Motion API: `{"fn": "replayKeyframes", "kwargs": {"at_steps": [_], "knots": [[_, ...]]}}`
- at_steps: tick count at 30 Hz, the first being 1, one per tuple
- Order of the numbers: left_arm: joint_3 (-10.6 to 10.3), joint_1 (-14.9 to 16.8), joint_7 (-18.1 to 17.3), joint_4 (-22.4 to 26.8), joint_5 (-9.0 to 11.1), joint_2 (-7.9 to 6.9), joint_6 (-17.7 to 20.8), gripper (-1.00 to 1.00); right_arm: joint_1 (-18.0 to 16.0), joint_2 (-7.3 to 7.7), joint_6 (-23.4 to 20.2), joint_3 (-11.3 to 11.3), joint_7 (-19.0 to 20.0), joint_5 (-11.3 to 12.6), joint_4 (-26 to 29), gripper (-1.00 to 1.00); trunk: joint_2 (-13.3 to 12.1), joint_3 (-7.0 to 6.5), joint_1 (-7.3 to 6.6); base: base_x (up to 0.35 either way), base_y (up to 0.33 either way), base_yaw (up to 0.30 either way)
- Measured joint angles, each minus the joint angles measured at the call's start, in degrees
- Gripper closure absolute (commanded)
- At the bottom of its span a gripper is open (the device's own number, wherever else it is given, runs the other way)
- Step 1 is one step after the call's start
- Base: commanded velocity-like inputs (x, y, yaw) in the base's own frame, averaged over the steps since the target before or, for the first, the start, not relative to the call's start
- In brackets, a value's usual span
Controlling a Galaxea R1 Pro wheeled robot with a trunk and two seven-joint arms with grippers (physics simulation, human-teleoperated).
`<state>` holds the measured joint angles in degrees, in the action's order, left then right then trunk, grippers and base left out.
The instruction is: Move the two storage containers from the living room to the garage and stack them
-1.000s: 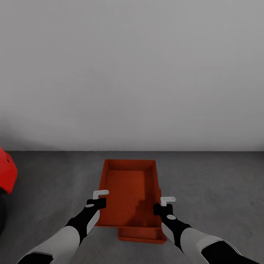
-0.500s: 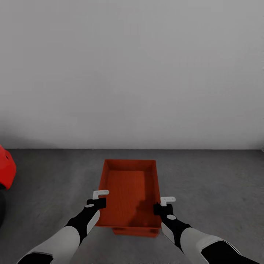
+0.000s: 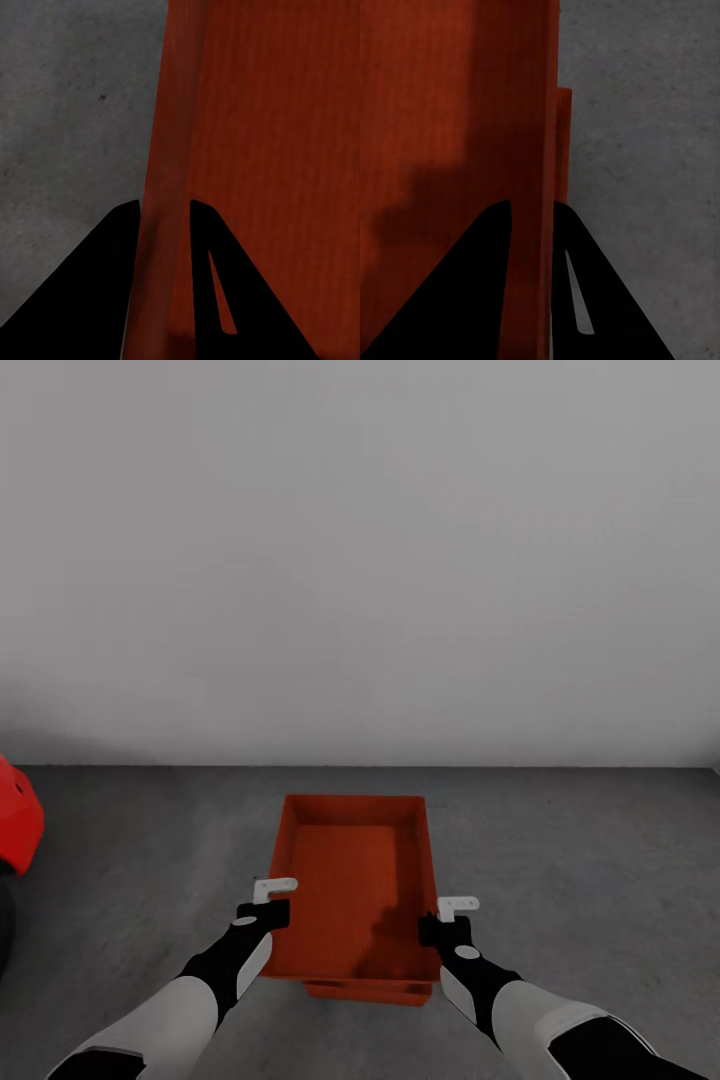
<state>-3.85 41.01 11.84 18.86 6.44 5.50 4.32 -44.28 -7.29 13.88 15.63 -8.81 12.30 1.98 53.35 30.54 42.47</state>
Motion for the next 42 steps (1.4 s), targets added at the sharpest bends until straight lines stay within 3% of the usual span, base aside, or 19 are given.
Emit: {"fn": "replayKeyframes", "kwargs": {"at_steps": [20, 42], "knots": [[0.2, 0.0, -1.1, -0.1, 0.0, -0.75, 0.0, 1.0, 0.0, -0.77, 0.0, 0.3, -1.1, 0.0, -0.1, 1.0, 0.0, 0.0, 0.0, 0.0, 0.0, -0.001], [0.6, 0.0, -2.0, -0.2, -0.1, -1.3, 0.0, 1.0, 0.0, -1.35, 0.0, 0.4, -1.9, -0.1, -0.2, 1.0, 0.0, 0.0, 0.0, 0.0, 0.0, -0.086]]}}
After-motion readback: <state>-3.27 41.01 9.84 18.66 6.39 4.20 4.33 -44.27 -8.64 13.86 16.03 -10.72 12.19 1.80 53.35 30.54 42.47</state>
